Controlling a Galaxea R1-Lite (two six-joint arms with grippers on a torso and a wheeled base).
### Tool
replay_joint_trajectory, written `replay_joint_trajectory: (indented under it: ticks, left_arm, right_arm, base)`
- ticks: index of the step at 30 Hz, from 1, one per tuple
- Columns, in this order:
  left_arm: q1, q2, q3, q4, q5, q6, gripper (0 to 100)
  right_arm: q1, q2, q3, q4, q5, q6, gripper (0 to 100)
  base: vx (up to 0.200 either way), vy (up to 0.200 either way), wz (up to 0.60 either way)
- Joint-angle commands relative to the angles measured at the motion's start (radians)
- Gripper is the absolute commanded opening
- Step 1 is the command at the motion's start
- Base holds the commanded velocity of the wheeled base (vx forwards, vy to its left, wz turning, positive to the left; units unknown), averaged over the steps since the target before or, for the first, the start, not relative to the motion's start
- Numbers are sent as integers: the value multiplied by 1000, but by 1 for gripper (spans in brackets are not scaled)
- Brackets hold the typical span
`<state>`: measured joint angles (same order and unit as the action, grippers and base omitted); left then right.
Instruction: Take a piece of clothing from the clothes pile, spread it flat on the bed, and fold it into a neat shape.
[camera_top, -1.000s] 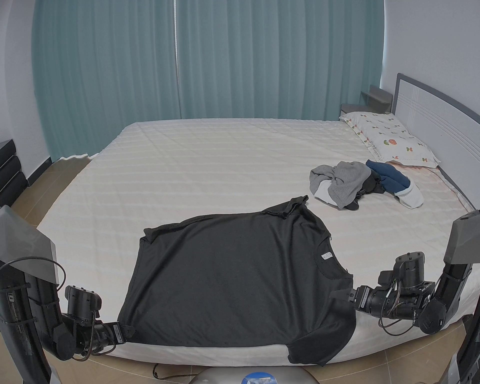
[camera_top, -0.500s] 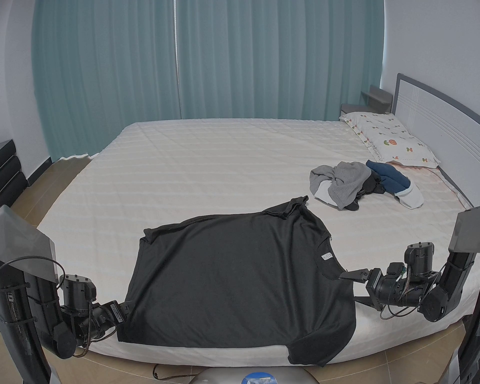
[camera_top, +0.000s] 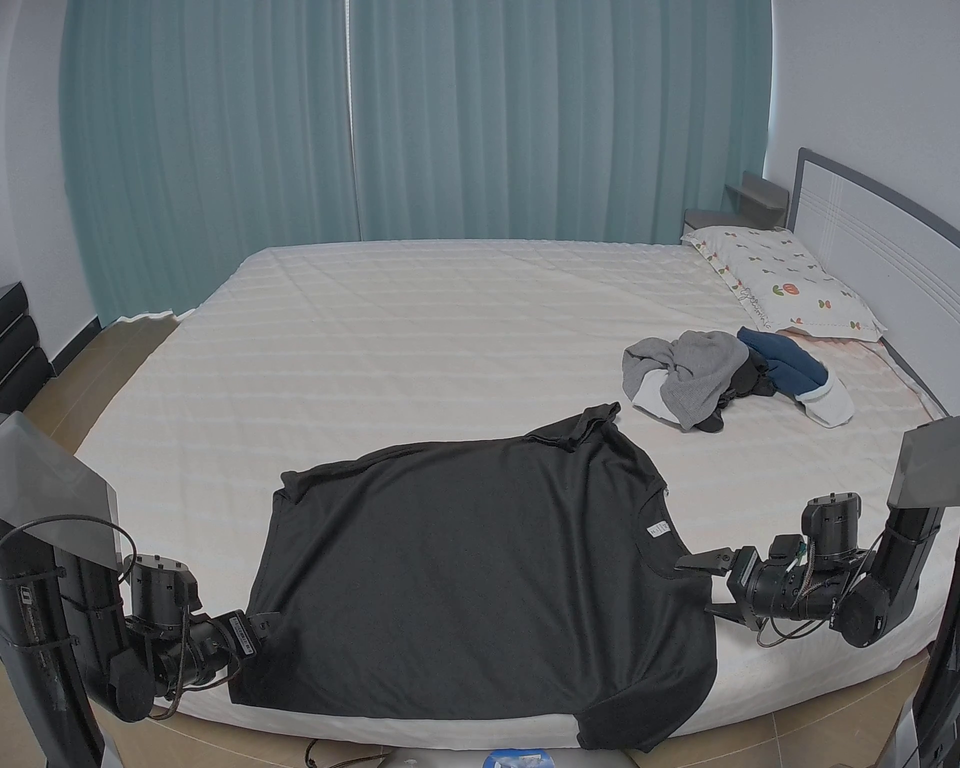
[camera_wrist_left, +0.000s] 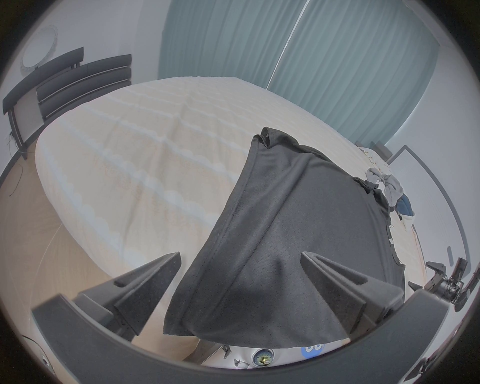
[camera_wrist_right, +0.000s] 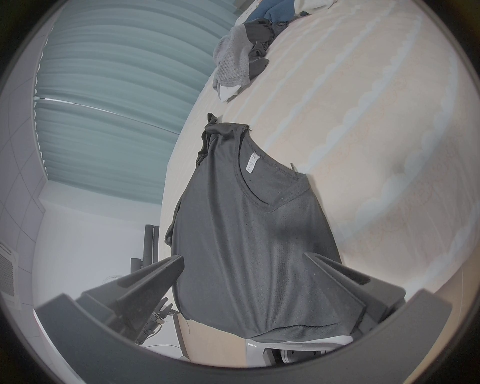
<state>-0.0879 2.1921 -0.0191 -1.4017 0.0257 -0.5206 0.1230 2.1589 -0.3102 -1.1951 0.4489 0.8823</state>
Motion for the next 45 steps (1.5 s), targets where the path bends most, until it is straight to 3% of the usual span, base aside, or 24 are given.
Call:
replay_joint_trajectory:
  ticks: [1,10,28,35,45]
  left_arm:
    - [-3,-2,2,0,0,-4,100]
    - [4,0,-8,0,-1,-10,100]
    - [5,17,-36,-16,3,-39,100]
    - [10,12,-54,-23,5,-78,100]
    - [69,-22,-166,-25,0,-105,100]
  right_arm:
    - [6,6,3,0,1,0,100]
    - [9,4,-1,0,-4,0,100]
    - [9,4,0,-1,-4,-2,100]
    - [15,4,3,-1,-4,-3,100]
    - [26,21,3,-1,-6,-3,100]
  base:
    - [0,0,0]
    - [0,133,0]
    - [0,0,0]
    - [171,0,0]
    - [0,0,0]
